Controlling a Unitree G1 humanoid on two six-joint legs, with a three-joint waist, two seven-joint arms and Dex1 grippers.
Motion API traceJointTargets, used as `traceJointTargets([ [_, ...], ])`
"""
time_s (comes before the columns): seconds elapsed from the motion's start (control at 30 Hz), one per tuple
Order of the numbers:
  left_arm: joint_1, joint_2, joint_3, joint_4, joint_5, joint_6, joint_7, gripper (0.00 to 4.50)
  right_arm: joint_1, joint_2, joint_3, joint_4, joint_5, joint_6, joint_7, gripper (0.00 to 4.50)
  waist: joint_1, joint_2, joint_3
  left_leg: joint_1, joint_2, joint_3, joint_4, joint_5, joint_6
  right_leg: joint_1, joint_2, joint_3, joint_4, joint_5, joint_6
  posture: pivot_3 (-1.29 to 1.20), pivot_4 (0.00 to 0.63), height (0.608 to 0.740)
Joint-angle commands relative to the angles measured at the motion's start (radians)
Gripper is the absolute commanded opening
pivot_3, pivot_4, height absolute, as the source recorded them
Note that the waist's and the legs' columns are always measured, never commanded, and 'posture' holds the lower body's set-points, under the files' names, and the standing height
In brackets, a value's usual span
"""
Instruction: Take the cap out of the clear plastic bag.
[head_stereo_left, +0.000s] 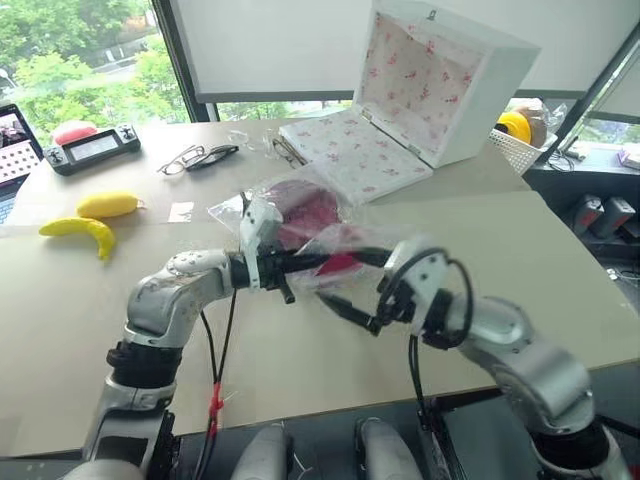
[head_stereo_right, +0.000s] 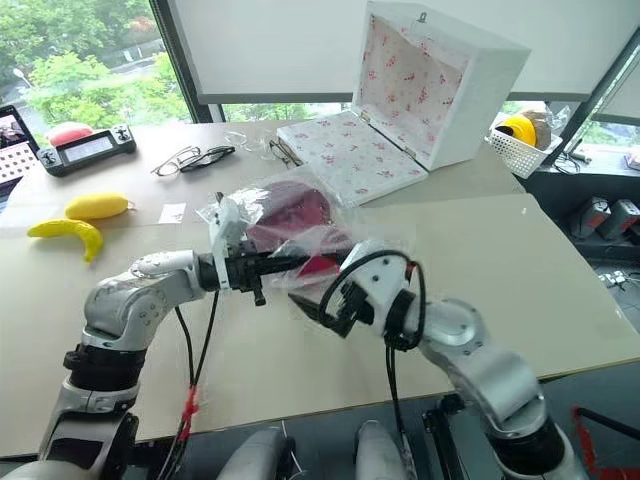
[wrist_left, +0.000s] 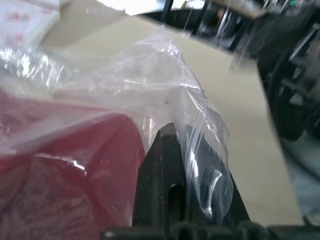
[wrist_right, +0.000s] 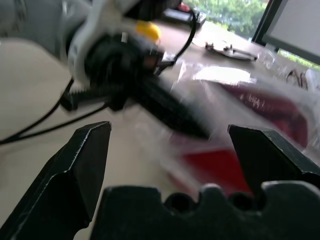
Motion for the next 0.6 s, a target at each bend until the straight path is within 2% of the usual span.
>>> traceJointTargets([
  [0.03,-0.004,0.014,0.037,-0.037,-0.038,-0.002,0.0,0.06,0.0,-0.001,-0.027,0.072,-0.087,-0.096,-0.014,4.5,0.0,0.0,0.0,0.0,0.0,0.0,0.0,0.0,0.0,0.0,0.0,0.0,0.0,0.0,0.0,0.0,0.15,0.74],
  [0.17,0.01,0.025,0.031,-0.047,-0.032,-0.011,0.004,0.06,-0.003,0.095,-0.167,0.125,0.016,-0.053,-0.048,4.5,0.002,0.0,0.0,0.001,0.0,0.0,0.0,0.0,0.0,0.0,0.0,0.0,0.0,0.0,0.0,0.0,0.15,0.74],
  [0.3,0.016,0.028,0.023,-0.047,-0.028,-0.022,0.012,0.06,-0.011,0.137,-0.252,0.168,0.083,0.043,-0.068,4.5,0.003,0.0,0.0,0.0,0.0,-0.001,0.0,0.0,0.0,0.0,0.0,0.0,0.0,0.0,0.0,0.0,0.15,0.74],
  [0.4,0.014,0.025,0.024,-0.047,-0.032,-0.021,0.017,0.06,-0.033,0.171,-0.279,0.219,0.109,0.103,-0.099,4.5,0.003,0.0,0.0,0.001,0.0,0.0,0.0,0.0,0.0,0.001,0.0,0.0,0.0,0.0,-0.001,0.0,0.15,0.74],
  [0.6,0.007,0.021,0.023,-0.042,-0.031,-0.024,0.024,0.06,-0.063,0.198,-0.221,0.284,0.047,0.099,-0.11,4.5,-0.001,0.0,0.0,0.001,0.0,0.0,-0.001,0.0,0.0,0.0,0.001,0.001,0.0,0.0,-0.001,0.0,0.15,0.74],
])
